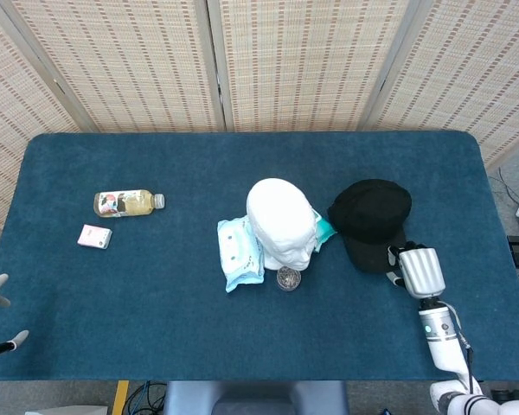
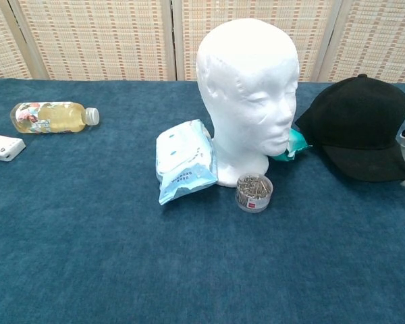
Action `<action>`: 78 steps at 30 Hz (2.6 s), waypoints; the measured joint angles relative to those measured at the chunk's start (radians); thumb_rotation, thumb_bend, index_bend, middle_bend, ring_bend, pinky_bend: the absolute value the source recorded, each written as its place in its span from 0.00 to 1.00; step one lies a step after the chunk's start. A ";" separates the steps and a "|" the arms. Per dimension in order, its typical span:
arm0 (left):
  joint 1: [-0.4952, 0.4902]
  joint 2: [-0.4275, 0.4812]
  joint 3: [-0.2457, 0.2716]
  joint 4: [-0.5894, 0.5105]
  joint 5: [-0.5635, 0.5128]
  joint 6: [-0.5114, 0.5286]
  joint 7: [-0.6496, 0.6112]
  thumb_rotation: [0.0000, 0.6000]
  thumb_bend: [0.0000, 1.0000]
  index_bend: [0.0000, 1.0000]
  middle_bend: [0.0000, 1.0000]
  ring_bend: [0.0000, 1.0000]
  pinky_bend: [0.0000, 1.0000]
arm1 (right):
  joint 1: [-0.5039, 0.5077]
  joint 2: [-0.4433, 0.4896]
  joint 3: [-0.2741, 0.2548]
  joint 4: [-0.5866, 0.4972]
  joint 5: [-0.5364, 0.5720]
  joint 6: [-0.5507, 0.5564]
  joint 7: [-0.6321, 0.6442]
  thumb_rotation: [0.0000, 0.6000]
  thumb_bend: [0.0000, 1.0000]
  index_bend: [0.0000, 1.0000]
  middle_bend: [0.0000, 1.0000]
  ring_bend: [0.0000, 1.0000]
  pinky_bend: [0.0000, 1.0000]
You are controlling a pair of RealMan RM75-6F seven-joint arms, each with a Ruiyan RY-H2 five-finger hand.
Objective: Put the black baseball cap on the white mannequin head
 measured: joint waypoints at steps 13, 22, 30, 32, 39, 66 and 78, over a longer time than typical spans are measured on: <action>0.002 0.001 0.000 -0.002 0.000 0.001 -0.001 1.00 0.05 0.15 0.42 0.38 0.55 | 0.048 0.027 0.004 -0.019 -0.045 0.077 -0.044 1.00 0.00 0.58 0.58 0.38 0.60; 0.001 0.001 0.000 -0.001 -0.002 0.000 -0.001 1.00 0.05 0.15 0.42 0.38 0.55 | 0.069 0.053 0.000 -0.037 -0.055 0.073 -0.060 1.00 0.07 0.54 0.47 0.29 0.51; 0.002 0.003 -0.001 -0.002 -0.001 0.002 -0.002 1.00 0.04 0.15 0.42 0.38 0.55 | 0.079 0.060 0.000 -0.043 -0.048 0.063 -0.066 1.00 0.33 0.52 0.45 0.27 0.48; 0.003 0.003 -0.001 -0.002 -0.001 0.003 -0.002 1.00 0.04 0.15 0.42 0.38 0.55 | 0.082 0.059 0.002 -0.041 -0.047 0.065 -0.065 1.00 0.37 0.52 0.45 0.27 0.48; 0.002 0.003 -0.001 -0.002 -0.001 0.003 0.000 1.00 0.05 0.15 0.42 0.38 0.55 | 0.090 0.059 0.006 -0.036 -0.045 0.073 -0.064 1.00 0.46 0.52 0.45 0.27 0.48; 0.004 0.003 0.000 -0.004 0.002 0.005 0.002 1.00 0.05 0.15 0.42 0.38 0.55 | 0.166 0.034 0.066 0.128 -0.049 0.200 -0.017 1.00 0.48 0.74 0.54 0.31 0.48; 0.005 0.005 -0.002 -0.006 0.003 0.008 0.001 1.00 0.04 0.15 0.42 0.38 0.55 | 0.259 0.047 0.102 0.165 -0.052 0.248 -0.040 1.00 0.48 0.75 0.55 0.31 0.48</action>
